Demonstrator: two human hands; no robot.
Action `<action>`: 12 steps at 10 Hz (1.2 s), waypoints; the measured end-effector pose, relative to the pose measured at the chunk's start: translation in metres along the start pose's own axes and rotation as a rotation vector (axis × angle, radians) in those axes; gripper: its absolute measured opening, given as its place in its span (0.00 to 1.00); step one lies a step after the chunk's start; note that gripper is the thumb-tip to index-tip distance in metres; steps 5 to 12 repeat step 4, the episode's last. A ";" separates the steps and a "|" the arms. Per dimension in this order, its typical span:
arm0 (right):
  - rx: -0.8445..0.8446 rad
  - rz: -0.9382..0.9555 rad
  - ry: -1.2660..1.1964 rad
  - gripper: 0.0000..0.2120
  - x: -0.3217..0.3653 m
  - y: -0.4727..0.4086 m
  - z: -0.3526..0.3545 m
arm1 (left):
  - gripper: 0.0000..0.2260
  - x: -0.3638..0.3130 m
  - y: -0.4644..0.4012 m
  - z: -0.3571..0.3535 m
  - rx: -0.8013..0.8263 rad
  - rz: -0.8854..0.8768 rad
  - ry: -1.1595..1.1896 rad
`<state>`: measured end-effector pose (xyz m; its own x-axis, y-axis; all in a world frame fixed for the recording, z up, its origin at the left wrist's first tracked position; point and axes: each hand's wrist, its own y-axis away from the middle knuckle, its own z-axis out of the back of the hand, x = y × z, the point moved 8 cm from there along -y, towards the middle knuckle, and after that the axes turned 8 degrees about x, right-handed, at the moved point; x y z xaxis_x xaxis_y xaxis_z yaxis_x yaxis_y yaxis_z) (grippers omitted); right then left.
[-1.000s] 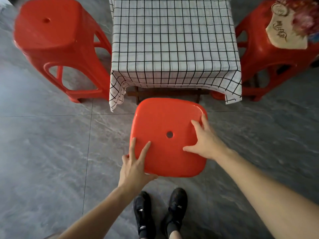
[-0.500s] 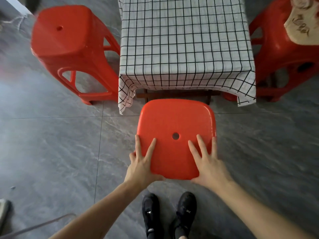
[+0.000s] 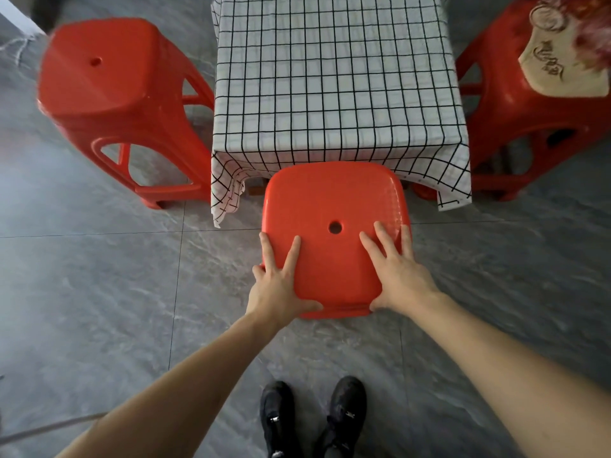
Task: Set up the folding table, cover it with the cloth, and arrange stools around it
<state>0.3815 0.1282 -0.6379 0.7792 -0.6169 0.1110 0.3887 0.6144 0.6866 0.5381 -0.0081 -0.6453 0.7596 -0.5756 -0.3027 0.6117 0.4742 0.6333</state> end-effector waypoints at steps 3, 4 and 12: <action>-0.050 -0.031 -0.033 0.47 0.015 0.030 0.000 | 0.48 0.000 0.006 0.015 0.111 0.080 -0.117; -0.120 0.017 -0.072 0.37 0.025 0.054 0.038 | 0.31 -0.008 0.022 0.041 0.049 0.009 -0.173; -0.120 0.017 -0.072 0.37 0.025 0.054 0.038 | 0.31 -0.008 0.022 0.041 0.049 0.009 -0.173</action>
